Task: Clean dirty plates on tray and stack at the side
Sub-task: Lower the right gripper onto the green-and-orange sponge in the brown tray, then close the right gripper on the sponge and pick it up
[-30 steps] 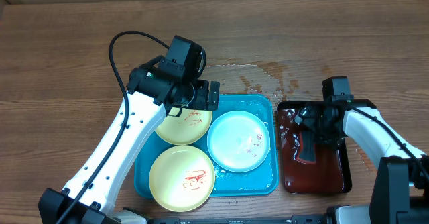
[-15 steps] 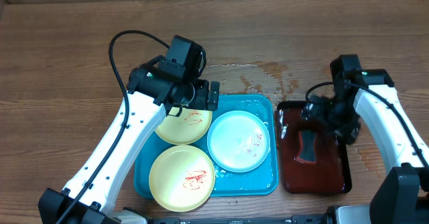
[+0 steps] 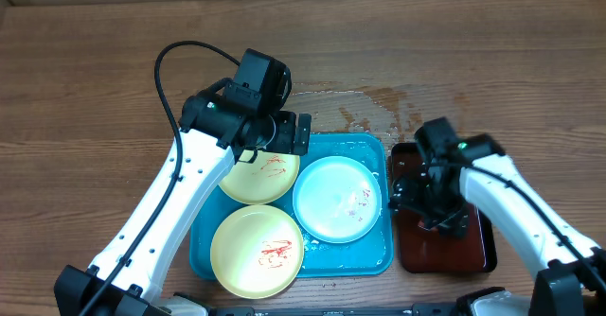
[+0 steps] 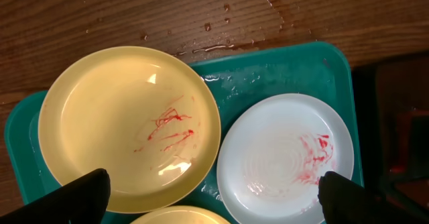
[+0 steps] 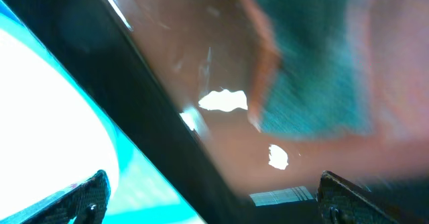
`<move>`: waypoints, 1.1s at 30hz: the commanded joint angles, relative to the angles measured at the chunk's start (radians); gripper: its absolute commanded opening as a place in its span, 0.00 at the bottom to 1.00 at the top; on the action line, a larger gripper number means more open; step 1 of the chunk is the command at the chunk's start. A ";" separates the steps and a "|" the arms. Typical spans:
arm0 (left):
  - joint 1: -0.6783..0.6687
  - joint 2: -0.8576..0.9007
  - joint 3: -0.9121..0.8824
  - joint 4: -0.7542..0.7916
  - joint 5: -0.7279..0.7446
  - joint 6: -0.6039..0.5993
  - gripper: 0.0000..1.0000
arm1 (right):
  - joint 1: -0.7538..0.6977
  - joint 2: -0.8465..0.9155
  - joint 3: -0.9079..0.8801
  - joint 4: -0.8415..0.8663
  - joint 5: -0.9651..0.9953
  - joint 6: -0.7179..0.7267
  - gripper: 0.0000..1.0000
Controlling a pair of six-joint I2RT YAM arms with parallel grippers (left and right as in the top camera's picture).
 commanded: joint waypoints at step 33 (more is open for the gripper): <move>-0.007 0.007 0.017 0.024 -0.010 0.087 1.00 | -0.037 -0.047 0.241 -0.142 0.121 -0.267 1.00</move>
